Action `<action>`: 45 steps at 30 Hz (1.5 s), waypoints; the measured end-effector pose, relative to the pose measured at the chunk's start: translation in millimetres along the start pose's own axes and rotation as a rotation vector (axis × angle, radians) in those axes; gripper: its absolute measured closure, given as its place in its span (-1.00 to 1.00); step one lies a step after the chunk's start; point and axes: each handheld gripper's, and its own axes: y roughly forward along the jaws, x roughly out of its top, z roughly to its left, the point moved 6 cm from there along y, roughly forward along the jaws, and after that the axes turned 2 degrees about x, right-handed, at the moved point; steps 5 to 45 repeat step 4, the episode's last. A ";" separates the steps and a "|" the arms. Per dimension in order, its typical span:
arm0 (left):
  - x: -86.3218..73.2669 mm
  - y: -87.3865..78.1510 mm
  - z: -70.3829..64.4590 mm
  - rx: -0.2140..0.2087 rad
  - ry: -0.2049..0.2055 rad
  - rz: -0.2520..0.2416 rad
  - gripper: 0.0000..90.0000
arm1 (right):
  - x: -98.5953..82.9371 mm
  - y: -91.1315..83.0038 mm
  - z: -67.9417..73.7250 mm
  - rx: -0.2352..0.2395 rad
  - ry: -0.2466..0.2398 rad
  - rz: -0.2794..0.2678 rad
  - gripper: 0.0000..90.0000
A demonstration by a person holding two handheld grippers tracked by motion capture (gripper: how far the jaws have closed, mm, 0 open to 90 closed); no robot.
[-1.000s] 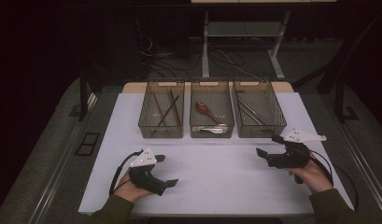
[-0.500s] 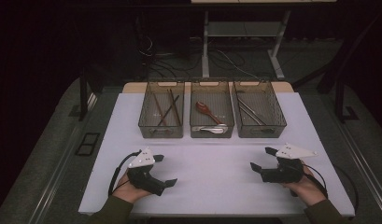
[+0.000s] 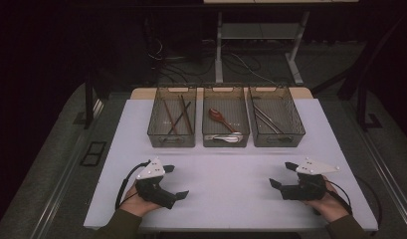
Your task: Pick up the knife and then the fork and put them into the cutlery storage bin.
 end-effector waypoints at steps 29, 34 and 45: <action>-0.1 0.4 0.4 0.000 -0.001 -0.002 -1.00 | 0.3 -0.7 -1.9 -0.003 0.003 -0.005 -0.62; -0.1 0.4 0.4 0.000 -0.001 -0.002 -1.00 | 0.3 -0.7 -1.9 -0.003 0.003 -0.005 -0.62; -0.1 0.4 0.4 0.000 -0.001 -0.002 -1.00 | 0.3 -0.7 -1.9 -0.003 0.003 -0.005 -0.62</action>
